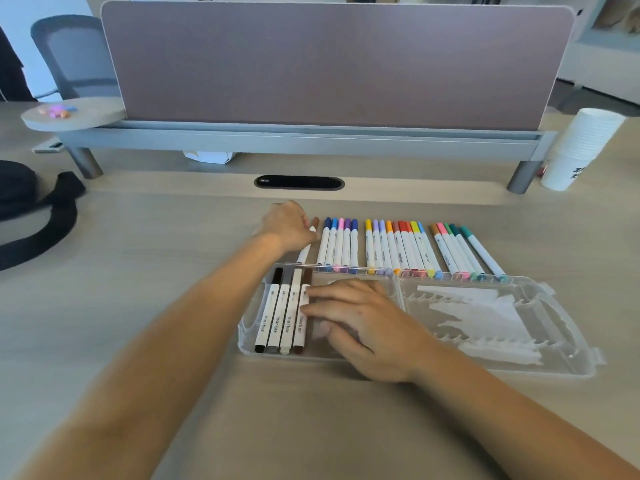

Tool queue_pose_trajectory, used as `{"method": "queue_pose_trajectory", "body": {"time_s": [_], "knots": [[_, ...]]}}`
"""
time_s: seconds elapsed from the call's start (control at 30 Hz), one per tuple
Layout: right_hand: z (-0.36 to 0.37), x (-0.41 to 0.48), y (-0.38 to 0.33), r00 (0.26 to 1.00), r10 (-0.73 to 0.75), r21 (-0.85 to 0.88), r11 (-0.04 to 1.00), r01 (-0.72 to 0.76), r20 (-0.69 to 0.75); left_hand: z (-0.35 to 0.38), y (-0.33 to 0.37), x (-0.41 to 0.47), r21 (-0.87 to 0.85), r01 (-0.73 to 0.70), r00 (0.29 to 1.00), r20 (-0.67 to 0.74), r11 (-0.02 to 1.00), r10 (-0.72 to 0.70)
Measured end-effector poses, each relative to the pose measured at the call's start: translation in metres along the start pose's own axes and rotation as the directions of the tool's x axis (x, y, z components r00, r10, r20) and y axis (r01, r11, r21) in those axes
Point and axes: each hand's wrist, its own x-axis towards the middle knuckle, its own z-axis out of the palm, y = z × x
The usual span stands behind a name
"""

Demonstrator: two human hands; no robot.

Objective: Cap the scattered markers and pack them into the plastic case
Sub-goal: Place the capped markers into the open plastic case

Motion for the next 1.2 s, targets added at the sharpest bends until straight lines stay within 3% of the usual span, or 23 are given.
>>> {"method": "queue_pose_trajectory", "body": {"time_s": [0.17, 0.27, 0.4, 0.47, 0.53, 0.6, 0.7, 1.0, 1.2], "knots": [[-0.006, -0.015, 0.012, 0.997, 0.056, 0.049, 0.997, -0.053, -0.062, 0.008, 0.009, 0.01, 0.201, 0.053, 0.999, -0.002, 0.978, -0.053], [-0.003, -0.022, 0.017, 0.992, 0.069, 0.052, 0.997, -0.063, -0.11, 0.0, 0.014, 0.006, 0.18, 0.075, 0.997, 0.001, 0.981, -0.077], [0.0, -0.022, 0.02, 0.967, 0.145, 0.118, 0.985, -0.122, -0.208, -0.02, 0.019, -0.011, -0.221, 0.096, 0.995, 0.043, 0.971, -0.088], [0.001, -0.021, 0.021, 0.956, 0.179, 0.153, 0.977, -0.146, -0.232, -0.028, 0.021, -0.027, -0.467, 0.103, 0.992, 0.11, 0.878, -0.058], [0.001, -0.021, 0.022, 0.952, 0.2, 0.167, 0.972, -0.163, -0.233, -0.033, 0.023, -0.044, -0.664, 0.184, 0.966, 0.257, 0.725, -0.011], [0.001, -0.021, 0.021, 0.952, 0.191, 0.162, 0.975, -0.154, -0.24, -0.037, 0.022, -0.058, -0.741, 0.295, 0.913, 0.405, 0.603, 0.05], [0.003, -0.021, 0.021, 0.964, 0.134, 0.116, 0.987, -0.11, -0.229, -0.039, 0.017, -0.07, -0.755, 0.36, 0.843, 0.515, 0.548, 0.156], [0.002, -0.021, 0.016, 0.988, -0.057, -0.109, 0.993, 0.042, -0.147, -0.032, 0.009, -0.077, -0.642, 0.315, 0.758, 0.614, 0.699, 0.222], [0.004, -0.017, 0.007, 0.989, -0.144, -0.125, 0.983, 0.137, -0.046, -0.035, 0.006, -0.078, -0.621, 0.276, 0.781, 0.59, 0.734, 0.206]]}}
